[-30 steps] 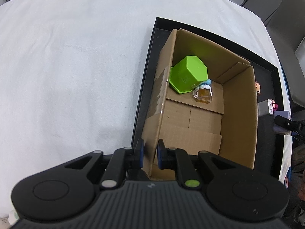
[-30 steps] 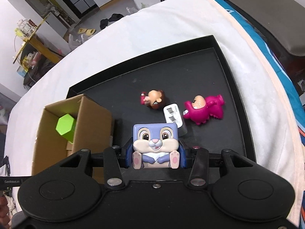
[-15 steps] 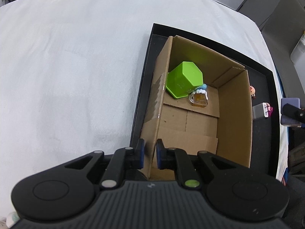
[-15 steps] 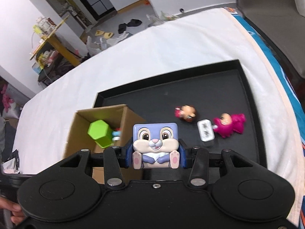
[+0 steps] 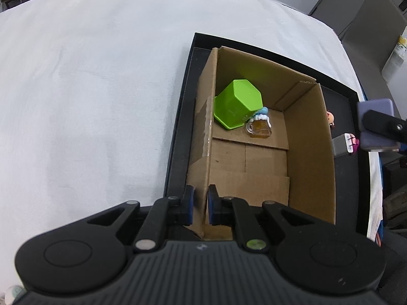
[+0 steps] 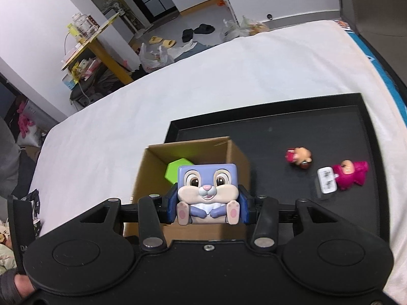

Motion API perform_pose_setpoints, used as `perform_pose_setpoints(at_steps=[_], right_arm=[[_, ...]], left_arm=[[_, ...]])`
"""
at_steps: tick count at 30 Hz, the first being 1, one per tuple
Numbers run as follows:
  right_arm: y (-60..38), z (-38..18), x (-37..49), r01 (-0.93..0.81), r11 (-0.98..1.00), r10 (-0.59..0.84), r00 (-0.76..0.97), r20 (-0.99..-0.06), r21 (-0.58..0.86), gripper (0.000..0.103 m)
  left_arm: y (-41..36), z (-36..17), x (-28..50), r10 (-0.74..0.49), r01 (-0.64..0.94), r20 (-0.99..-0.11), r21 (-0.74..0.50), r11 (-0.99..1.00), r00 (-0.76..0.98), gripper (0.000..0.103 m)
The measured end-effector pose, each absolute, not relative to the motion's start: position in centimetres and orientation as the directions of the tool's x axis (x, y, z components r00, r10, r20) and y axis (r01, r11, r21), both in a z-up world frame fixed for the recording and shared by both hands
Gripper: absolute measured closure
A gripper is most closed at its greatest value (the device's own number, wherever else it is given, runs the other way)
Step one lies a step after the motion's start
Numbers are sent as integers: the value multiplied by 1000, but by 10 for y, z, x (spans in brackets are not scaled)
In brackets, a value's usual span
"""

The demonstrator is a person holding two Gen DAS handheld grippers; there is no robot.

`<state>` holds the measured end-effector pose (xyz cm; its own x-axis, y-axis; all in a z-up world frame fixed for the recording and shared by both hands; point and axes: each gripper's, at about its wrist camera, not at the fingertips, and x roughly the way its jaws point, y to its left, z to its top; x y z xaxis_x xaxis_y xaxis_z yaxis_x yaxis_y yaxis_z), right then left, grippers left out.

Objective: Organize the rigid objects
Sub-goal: 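Lift the bunny cube with the right gripper and carry it over the box, then lower the bunny cube into the box and open the right gripper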

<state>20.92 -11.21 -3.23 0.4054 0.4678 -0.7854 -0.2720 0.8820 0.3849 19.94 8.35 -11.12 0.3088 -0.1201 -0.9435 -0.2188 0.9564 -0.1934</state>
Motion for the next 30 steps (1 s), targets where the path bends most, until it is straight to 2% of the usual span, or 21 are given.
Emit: perform_pose_setpoints(at_steps=[11,30], right_arm=[[-68,-37,206,-313,867,488,367,-792,389,59],[-28,-87,209,-269,861,497,274,-823,431,59]], left_arm=[[88,-113,194,-147,-228,-937,-225,947,317,93],[92,-115,194,-168,-238,-932,-251,939,320,93]])
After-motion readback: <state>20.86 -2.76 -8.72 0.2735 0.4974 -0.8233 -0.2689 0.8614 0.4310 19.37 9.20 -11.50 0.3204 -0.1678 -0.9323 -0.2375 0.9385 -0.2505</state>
